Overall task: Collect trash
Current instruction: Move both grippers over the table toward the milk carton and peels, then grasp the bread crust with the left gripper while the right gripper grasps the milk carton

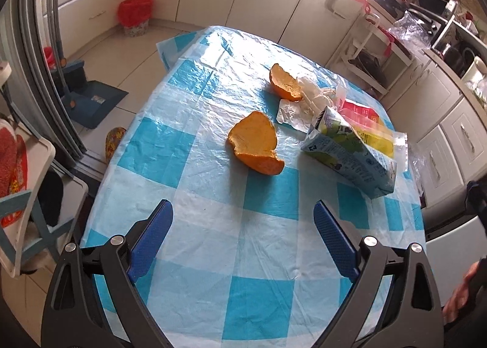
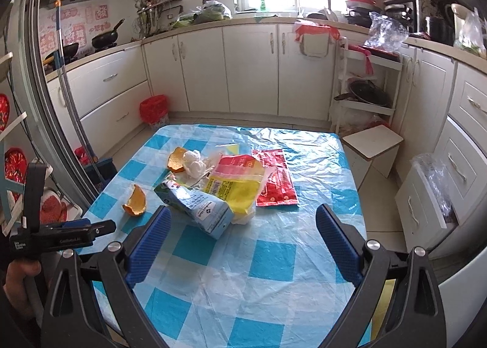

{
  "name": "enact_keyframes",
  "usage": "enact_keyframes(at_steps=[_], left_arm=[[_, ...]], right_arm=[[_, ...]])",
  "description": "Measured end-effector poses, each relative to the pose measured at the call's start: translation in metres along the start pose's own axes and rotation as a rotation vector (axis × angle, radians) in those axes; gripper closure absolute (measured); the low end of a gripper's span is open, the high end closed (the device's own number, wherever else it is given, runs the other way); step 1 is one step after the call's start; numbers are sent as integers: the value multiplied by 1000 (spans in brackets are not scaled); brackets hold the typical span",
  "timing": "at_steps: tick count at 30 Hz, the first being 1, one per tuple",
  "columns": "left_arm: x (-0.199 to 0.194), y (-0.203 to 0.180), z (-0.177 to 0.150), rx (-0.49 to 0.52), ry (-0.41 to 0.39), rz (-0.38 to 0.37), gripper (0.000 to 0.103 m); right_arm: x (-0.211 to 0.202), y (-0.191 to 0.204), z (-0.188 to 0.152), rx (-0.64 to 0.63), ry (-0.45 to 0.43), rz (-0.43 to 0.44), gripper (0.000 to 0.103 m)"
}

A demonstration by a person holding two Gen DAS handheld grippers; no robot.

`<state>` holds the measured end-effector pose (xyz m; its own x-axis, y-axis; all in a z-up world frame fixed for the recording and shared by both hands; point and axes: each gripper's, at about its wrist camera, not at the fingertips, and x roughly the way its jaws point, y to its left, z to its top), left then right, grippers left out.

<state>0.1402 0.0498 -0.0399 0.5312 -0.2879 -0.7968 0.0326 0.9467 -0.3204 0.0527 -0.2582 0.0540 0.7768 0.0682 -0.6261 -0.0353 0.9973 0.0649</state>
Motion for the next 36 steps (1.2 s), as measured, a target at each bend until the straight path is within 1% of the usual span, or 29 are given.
enact_keyframes(at_steps=[2,4,7,10,13,15,16,17,18,19,20,21,22,23,25,27,31,34,36], left_arm=[[6,2,5,-52,6,-24,14],[12,3,9,-104,6,-33,14],[20,5,13,-172,18,-54,20],[28,4,16,-206,30,-54,25],[34,3,19,-225,28,-41,30],[39,2,23,-237,33,-43,35],[41,0,25,-244,35,-39,38],[44,-1,27,-247,40,-36,43],[46,-3,29,-244,45,-35,51],[49,-6,30,-234,49,-30,56],[52,-8,30,-222,51,-25,65],[54,-12,31,-201,46,-11,72],[56,-13,31,-182,47,-5,75],[57,-15,31,-160,44,0,82],[57,-16,31,-118,41,9,92],[53,-14,31,-88,36,8,97],[38,-8,28,-23,26,-7,99],[21,-7,23,42,14,-15,99],[15,-9,20,93,32,-24,99]], right_arm=[[10,15,4,-68,10,21,11],[25,33,9,-178,16,41,11],[51,59,11,-343,51,73,11],[74,79,6,-459,93,94,11],[94,94,1,-562,101,77,11],[106,98,-1,-599,108,66,11],[110,99,-2,-600,115,64,11],[116,96,-2,-591,130,68,11],[121,93,-1,-580,144,76,12],[125,90,-1,-559,162,91,22],[128,86,0,-535,185,110,39],[131,84,1,-512,214,127,48],[132,82,1,-495,223,129,60],[130,80,1,-480,225,142,71],[127,75,3,-443,251,175,82],[121,70,2,-411,270,202,82],[107,59,-4,-336,313,252,83],[86,48,-5,-282,309,301,83],[71,42,-7,-253,304,329,83]])
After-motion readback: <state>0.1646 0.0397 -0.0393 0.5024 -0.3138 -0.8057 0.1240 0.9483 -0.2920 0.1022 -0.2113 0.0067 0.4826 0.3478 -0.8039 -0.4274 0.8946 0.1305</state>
